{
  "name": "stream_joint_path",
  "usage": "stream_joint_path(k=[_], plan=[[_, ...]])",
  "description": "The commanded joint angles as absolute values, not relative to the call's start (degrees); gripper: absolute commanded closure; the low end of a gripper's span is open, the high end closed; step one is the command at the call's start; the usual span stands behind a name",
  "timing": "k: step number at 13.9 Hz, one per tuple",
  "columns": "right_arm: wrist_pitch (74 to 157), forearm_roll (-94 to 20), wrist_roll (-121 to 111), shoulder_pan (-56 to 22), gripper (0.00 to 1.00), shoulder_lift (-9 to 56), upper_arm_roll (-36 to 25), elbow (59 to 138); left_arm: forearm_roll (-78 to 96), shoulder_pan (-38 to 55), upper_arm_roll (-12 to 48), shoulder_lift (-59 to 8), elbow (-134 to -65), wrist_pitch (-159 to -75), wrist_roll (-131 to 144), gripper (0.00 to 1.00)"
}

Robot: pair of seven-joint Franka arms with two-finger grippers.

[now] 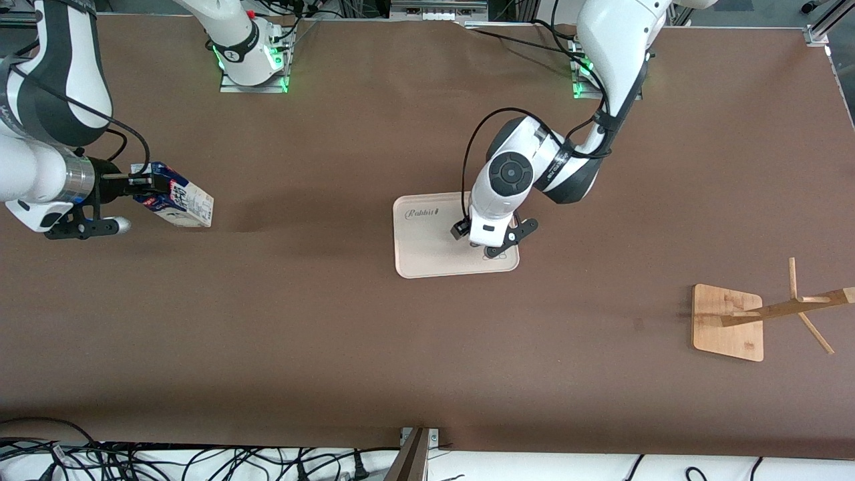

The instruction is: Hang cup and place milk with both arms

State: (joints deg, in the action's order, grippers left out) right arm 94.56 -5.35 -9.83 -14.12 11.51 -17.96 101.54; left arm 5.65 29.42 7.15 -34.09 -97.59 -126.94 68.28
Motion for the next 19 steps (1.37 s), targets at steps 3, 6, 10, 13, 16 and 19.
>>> stream_joint_path(k=[3, 6, 10, 13, 16, 19], plan=[[106.15, -4.92, -10.72, -13.36, 0.47, 10.02, -16.35, 110.64, 4.49, 30.41, 6.06, -34.37, -97.03, -126.39, 68.03, 1.0], [109.5, -5.01, -11.07, -13.36, 0.47, 10.98, -16.35, 112.58, 2.91, 30.41, 5.89, -34.1, -97.03, -124.64, 68.03, 1.0], [111.44, -5.18, -12.39, -13.1, 0.46, 12.13, -16.35, 113.38, 1.49, 30.24, 5.89, -30.87, -96.68, -120.52, 67.77, 1.0], [111.71, -5.19, -12.48, -12.48, 0.34, 13.45, -16.35, 113.29, 1.49, 25.51, 5.62, -22.01, -95.98, -112.52, 59.01, 1.0], [110.92, -5.19, -12.66, -12.39, 0.0, 13.01, -16.35, 112.68, 1.41, 17.26, 5.71, -15.4, -95.89, -108.47, 43.92, 1.0], [109.34, -5.19, -12.92, -12.22, 0.0, 11.61, -16.52, 111.01, 1.49, 9.86, 5.54, -13.27, -93.01, -108.02, 31.94, 1.0]])
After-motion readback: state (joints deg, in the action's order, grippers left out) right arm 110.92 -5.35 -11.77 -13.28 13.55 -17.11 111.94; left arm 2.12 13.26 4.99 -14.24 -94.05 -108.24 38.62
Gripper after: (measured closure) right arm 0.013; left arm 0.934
